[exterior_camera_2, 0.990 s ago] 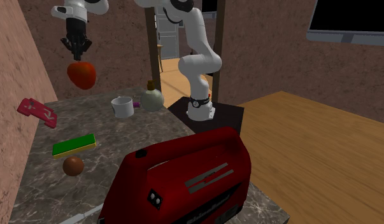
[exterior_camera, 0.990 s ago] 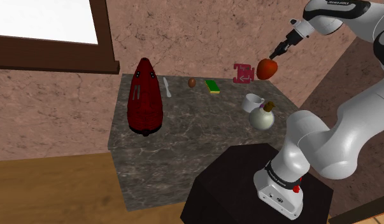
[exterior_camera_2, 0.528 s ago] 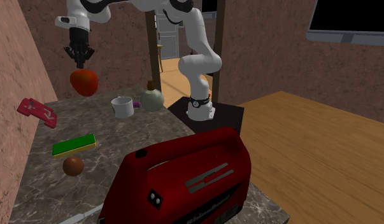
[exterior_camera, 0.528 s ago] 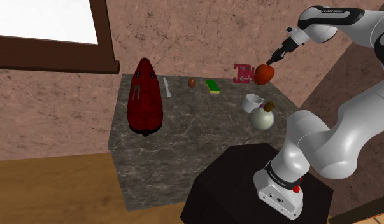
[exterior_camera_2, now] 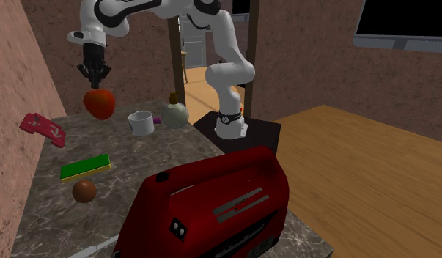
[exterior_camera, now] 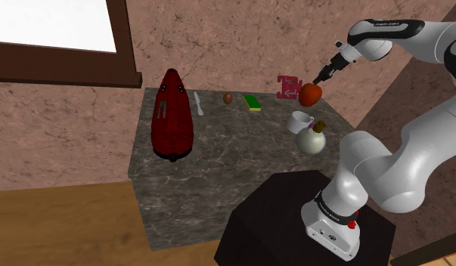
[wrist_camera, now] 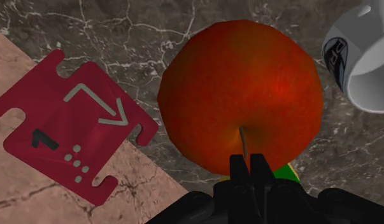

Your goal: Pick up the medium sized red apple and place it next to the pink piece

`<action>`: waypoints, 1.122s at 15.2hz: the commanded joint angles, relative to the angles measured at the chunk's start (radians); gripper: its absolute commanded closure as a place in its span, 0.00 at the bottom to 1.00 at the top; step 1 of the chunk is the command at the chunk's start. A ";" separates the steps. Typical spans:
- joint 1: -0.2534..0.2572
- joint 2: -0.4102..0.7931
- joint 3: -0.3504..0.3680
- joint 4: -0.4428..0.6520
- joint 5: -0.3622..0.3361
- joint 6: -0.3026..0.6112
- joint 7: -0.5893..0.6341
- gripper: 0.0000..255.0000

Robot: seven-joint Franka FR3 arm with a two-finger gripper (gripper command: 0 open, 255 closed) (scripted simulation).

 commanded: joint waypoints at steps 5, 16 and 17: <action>0.032 -0.022 -0.047 -0.052 -0.022 0.071 -0.007 1.00; 0.063 -0.043 -0.089 -0.086 -0.043 0.123 -0.009 1.00; 0.063 -0.043 -0.089 -0.086 -0.043 0.123 -0.009 1.00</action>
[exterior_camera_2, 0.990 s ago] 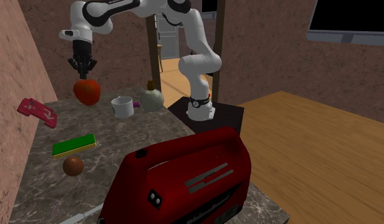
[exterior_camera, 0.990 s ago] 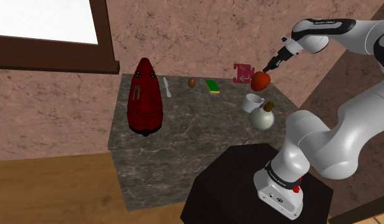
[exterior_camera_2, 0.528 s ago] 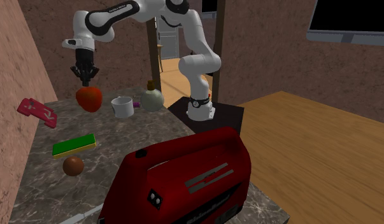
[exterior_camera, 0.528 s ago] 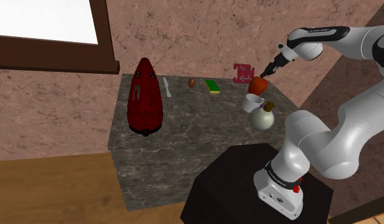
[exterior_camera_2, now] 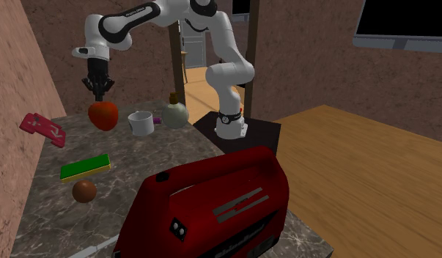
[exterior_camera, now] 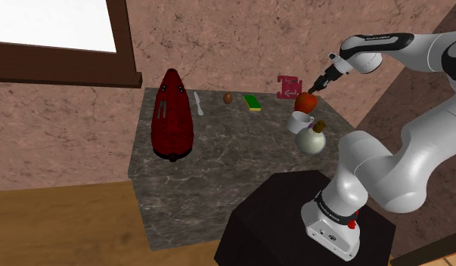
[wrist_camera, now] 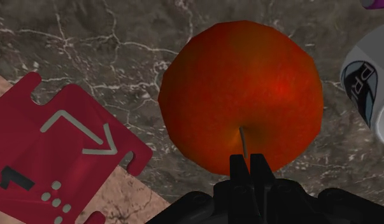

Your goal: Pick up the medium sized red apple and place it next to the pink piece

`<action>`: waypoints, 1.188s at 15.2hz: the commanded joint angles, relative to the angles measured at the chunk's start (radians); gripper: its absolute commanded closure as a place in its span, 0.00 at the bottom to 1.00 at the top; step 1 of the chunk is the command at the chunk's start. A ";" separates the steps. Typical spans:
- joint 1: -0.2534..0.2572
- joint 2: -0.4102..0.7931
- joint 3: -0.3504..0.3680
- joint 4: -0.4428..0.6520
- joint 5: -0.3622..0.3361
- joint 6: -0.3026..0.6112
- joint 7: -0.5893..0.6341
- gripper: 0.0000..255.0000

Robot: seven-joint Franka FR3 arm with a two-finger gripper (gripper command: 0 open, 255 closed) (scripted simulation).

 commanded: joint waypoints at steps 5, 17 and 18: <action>0.000 0.000 0.000 0.000 0.000 0.000 0.000 0.00; -0.101 0.034 0.087 0.063 0.037 -0.114 -0.025 0.00; -0.101 0.034 0.087 0.063 0.037 -0.114 -0.025 0.00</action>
